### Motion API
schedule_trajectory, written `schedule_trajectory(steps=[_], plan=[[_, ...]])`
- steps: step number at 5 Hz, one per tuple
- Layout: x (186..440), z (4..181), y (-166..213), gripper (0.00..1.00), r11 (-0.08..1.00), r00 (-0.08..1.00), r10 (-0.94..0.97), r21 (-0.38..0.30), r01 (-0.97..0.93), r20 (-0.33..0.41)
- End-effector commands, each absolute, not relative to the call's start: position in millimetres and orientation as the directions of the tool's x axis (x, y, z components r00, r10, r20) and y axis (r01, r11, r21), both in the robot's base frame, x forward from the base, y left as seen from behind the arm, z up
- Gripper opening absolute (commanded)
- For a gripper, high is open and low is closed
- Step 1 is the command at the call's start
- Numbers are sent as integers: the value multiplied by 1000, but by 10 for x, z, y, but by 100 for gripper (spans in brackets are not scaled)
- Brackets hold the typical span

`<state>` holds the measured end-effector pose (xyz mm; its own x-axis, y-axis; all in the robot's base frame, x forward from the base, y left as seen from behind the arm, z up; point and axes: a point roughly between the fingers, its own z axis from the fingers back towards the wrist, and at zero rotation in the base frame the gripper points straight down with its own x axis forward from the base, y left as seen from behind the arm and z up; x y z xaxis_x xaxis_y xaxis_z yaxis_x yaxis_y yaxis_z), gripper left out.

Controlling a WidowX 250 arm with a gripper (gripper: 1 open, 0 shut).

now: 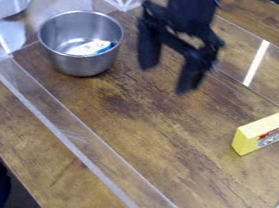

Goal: Move the yellow butter to the left side of the table

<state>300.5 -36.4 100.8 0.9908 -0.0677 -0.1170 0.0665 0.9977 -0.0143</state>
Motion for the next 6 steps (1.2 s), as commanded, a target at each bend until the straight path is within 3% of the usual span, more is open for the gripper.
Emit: schedule_trajectory(steps=[1, 3, 5, 6], plan=[[3218, 1026, -728, 100, 995, 995, -97, -5, 97, -23], [3682, 753, -1088, 100, 989, 989, -144, -12, 144, 18], [3681, 925, -815, 100, 988, 986, -147, -25, 149, 85], [3742, 911, -757, 100, 981, 975, -180, -49, 187, 127]])
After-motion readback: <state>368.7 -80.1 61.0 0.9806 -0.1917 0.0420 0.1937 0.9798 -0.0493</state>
